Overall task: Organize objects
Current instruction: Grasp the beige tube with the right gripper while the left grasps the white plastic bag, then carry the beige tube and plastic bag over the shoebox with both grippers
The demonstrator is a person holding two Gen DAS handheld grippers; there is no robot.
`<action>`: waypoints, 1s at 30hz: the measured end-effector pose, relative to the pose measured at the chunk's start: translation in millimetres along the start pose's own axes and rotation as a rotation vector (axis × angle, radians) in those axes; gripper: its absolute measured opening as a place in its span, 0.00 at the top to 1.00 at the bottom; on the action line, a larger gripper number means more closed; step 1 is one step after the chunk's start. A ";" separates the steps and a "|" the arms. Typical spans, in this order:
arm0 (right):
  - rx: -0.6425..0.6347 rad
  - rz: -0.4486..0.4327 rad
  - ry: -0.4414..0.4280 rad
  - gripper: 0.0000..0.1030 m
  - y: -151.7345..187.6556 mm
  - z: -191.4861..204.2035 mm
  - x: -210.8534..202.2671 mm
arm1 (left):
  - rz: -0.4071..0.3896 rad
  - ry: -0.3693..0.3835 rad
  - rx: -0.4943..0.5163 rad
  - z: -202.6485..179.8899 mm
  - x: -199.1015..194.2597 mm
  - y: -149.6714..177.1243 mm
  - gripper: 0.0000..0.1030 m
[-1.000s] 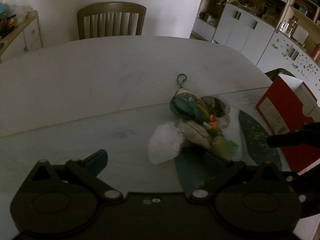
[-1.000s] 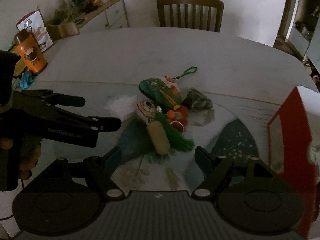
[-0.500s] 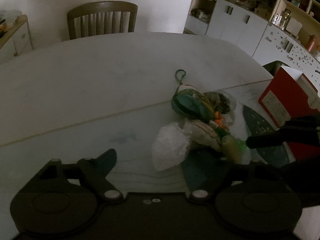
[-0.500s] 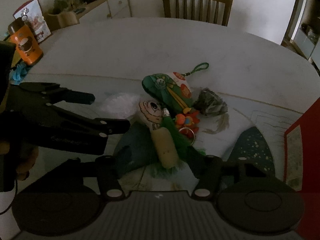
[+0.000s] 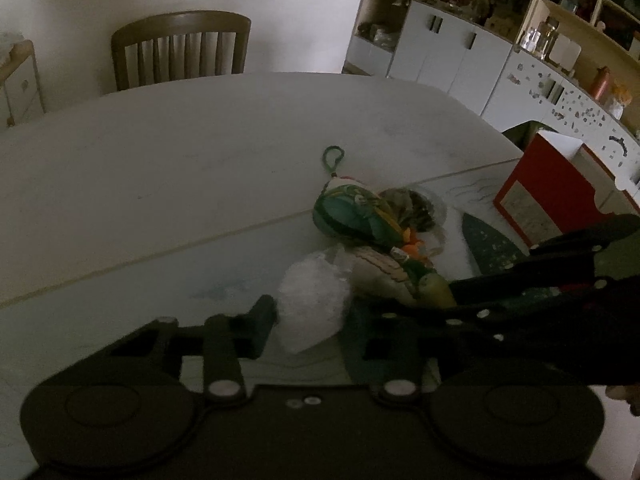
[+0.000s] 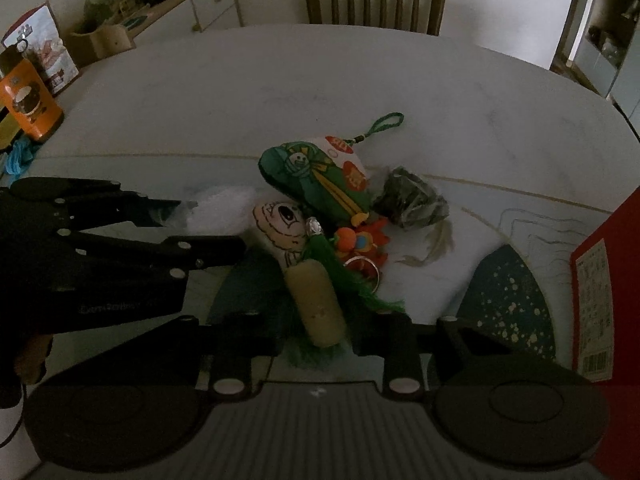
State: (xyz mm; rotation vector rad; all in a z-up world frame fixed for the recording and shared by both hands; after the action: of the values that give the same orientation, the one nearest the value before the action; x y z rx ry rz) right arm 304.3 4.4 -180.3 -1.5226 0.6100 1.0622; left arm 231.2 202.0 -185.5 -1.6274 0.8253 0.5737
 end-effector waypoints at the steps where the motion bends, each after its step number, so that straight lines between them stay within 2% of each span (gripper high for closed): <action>1: 0.001 -0.001 -0.001 0.74 0.3 0.6 -0.4 | 0.001 0.001 -0.003 0.3 -0.2 0.1 0.67; 7: 0.036 -0.002 -0.022 0.76 2.0 -1.9 -4.1 | 0.010 -0.003 -0.027 -1.1 -5.6 1.4 0.75; 16: 0.083 -0.005 -0.060 0.77 9.2 -5.4 -26.5 | 0.007 0.002 -0.112 -12.6 -28.4 4.1 0.76; 23: 0.113 -0.014 -0.100 0.77 19.7 -11.2 -60.5 | -0.002 0.037 -0.134 -39.8 -54.6 5.6 0.76; 30: 0.134 -0.050 -0.103 0.77 32.6 -30.4 -109.4 | -0.010 0.082 -0.139 -77.8 -77.1 1.2 0.76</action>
State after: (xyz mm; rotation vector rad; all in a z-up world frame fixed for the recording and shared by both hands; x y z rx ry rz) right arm 235.5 -51.0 -101.9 -1.3515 0.5570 1.0341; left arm 176.5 142.1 -111.9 -1.7911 0.8519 0.5711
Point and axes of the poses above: each gripper's, at about its wrist camera, not at the fingertips, and x roughly the way its jaws point, z to its left, y to its underside, the point moved 4 cm from there along x, roughly the way its jaws point, and after that the axes turned 3 degrees about y, right-handed, at the moved point
